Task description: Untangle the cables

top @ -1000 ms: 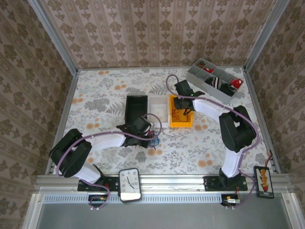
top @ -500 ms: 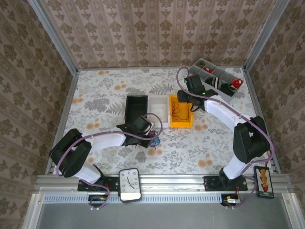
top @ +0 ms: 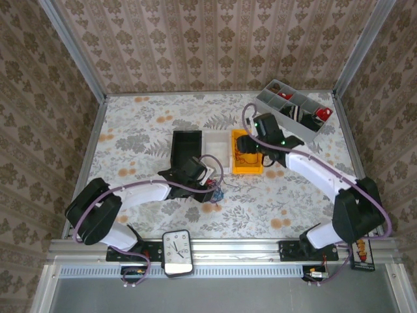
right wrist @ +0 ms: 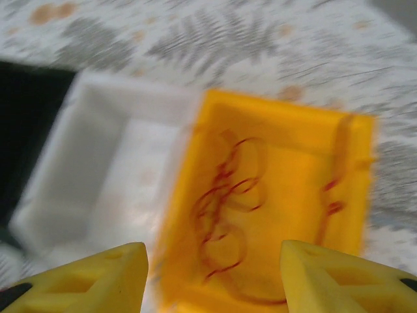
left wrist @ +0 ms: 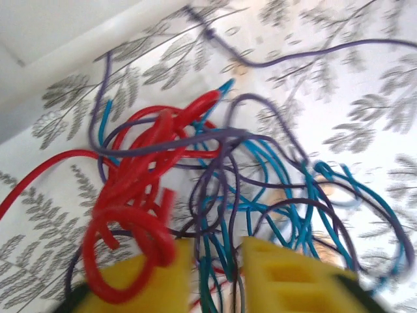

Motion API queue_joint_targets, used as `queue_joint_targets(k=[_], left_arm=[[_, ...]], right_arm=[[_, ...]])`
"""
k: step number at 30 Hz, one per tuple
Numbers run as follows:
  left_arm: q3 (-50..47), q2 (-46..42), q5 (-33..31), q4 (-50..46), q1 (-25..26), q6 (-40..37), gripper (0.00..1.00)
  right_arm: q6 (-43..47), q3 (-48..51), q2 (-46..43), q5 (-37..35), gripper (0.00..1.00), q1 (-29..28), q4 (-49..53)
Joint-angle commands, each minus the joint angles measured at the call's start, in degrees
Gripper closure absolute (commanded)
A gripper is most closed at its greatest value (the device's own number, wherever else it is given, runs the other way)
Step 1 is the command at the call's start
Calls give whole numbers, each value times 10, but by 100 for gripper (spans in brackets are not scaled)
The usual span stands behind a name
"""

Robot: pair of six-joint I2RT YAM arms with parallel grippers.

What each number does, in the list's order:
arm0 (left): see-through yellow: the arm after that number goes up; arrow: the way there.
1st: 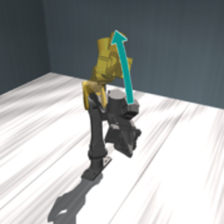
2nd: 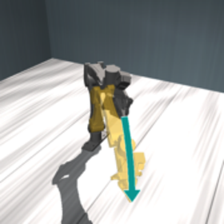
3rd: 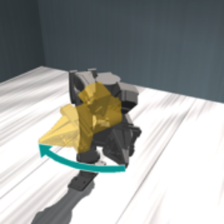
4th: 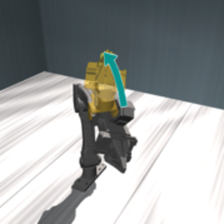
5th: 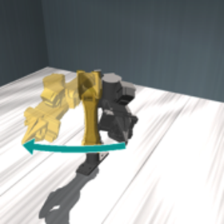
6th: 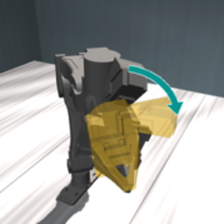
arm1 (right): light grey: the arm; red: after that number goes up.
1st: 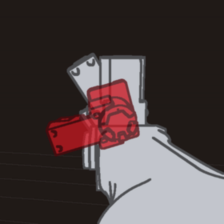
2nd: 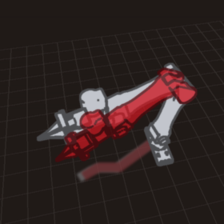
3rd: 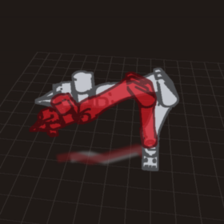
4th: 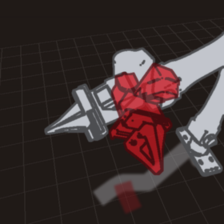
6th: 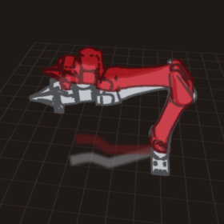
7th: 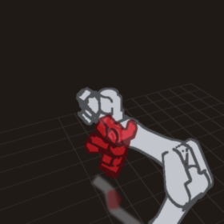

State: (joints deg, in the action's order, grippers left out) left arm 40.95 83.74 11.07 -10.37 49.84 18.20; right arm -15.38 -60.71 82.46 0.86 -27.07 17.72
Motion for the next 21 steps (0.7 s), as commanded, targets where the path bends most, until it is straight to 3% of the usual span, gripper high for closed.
queue_joint_targets(k=[1, 4, 8, 12, 15, 21], left_arm=[[-4, -36, 58, 15, -9, -12, 50], [-22, -90, 48, 19, -28, 8, 40], [-55, -194, -53, 3, -54, 49, 27], [-82, -260, -139, -31, -100, 115, 23], [-93, -272, -146, -45, -124, 142, 23], [-96, -256, -149, -52, -125, 159, 23]], right_arm=[[3, 48, -51, 68, 43, -44, -3], [3, 85, -75, 78, 44, -79, 0], [14, 112, -82, 88, 46, -121, 8], [50, 104, -55, 114, 51, -174, 38], [83, 90, -31, 133, 57, -213, 66], [105, 67, 33, 180, 64, -247, 100]])
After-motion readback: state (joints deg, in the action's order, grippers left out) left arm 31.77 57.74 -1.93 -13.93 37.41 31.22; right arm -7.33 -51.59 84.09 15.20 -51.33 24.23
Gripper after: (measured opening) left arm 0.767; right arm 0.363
